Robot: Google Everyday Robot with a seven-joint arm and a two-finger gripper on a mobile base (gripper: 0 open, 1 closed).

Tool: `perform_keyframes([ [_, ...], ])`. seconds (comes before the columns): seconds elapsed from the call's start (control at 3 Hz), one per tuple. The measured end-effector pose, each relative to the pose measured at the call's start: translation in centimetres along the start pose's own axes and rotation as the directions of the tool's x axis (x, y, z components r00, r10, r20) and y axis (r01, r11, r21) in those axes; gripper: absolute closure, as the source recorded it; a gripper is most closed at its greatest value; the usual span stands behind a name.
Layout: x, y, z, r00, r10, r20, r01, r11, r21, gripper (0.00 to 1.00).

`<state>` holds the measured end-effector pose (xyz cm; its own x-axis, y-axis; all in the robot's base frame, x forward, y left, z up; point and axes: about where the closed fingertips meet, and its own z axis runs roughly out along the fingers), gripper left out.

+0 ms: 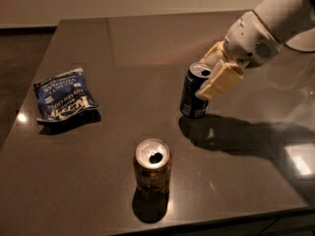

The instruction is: Move pepsi can near orange can

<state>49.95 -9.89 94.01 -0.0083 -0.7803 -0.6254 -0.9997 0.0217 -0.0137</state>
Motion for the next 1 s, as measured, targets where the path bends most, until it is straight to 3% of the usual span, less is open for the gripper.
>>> perform_keyframes([
  [0.67,0.5,6.1,0.4,0.996,-0.084,-0.012,0.083,0.9946,-0.062,1.0],
  [1.0,0.1,8.6,1.0,0.99,-0.141,0.001,0.14,0.9861,-0.089,1.0],
])
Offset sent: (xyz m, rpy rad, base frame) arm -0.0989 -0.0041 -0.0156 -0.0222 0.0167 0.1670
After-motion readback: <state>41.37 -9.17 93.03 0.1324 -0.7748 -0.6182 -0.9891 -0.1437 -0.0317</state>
